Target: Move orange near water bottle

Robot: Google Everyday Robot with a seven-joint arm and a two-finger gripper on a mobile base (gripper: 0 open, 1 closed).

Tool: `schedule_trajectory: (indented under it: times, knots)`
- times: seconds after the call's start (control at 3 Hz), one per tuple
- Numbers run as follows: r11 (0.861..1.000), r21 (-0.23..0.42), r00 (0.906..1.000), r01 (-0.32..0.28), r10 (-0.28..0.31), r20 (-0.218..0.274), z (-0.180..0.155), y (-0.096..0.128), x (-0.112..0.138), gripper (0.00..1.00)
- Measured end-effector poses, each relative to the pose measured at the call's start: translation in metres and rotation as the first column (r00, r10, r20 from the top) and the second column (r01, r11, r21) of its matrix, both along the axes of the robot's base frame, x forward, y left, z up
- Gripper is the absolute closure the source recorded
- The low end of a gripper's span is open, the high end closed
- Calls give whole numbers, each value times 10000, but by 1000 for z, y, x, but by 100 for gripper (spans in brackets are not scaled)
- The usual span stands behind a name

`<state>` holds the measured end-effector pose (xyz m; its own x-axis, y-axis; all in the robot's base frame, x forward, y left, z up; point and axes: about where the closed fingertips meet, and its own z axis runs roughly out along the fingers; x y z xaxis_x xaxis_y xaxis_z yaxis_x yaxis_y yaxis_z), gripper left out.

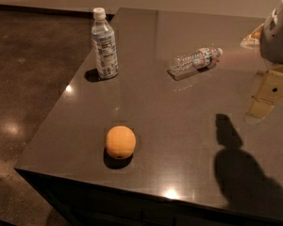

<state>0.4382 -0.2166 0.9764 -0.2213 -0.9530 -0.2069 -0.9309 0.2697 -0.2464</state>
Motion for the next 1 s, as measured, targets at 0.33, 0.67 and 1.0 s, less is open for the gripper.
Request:
schedule_trajectory:
  times: [0.33, 0.67, 1.0]
  knots:
    - [10000, 0, 10000, 0, 0, 2, 0, 0, 0, 0]
    - [9999, -63, 9993, -148, 146, -334, -5, 3, 2, 0]
    - [9979, 284, 9950, -587, 608, -793, -16, 15, -9, 0]
